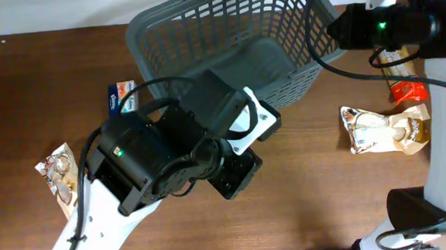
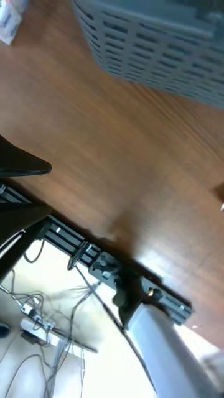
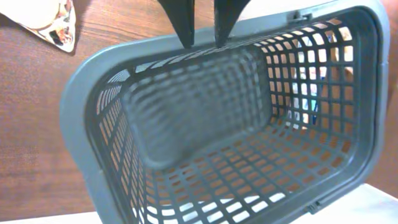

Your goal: Pack container

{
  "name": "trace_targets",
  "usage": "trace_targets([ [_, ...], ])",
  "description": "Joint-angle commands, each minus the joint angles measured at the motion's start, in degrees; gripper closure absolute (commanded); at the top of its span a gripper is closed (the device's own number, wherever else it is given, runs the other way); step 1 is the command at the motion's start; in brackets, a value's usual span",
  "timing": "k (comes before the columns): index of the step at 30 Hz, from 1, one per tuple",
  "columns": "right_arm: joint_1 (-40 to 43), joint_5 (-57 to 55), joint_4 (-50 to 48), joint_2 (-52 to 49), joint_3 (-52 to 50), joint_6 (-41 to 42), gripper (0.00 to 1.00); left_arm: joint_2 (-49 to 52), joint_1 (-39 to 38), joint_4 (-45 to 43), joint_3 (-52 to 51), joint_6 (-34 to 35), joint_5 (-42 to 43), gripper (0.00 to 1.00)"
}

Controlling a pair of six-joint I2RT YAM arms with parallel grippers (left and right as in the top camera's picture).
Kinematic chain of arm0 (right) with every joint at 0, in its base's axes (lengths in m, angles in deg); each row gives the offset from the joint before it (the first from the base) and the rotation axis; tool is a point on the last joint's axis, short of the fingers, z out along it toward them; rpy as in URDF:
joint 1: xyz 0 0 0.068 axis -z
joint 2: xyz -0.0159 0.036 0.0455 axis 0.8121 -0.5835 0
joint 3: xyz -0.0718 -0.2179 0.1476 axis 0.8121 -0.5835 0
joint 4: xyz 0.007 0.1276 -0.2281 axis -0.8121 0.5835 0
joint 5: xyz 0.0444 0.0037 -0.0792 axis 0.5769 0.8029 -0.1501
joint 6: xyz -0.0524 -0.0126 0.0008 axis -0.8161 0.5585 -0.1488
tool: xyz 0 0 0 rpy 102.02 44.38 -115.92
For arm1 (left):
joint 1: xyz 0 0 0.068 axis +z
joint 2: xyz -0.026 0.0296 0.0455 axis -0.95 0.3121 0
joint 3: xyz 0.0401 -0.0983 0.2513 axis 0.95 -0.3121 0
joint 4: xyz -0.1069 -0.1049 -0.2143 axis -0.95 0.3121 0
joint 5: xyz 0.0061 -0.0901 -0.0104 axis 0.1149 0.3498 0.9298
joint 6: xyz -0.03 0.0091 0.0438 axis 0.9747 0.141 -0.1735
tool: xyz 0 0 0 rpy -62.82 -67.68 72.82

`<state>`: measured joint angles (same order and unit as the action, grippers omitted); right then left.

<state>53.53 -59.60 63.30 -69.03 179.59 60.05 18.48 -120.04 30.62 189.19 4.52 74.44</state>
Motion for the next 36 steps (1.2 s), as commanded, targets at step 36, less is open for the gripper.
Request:
trace_targets([
  [36,-2.6,-10.45,-2.05,-10.43,0.44,-3.13,0.96,-0.61,-4.61,-11.17,-23.1,36.83,-18.64,0.98],
])
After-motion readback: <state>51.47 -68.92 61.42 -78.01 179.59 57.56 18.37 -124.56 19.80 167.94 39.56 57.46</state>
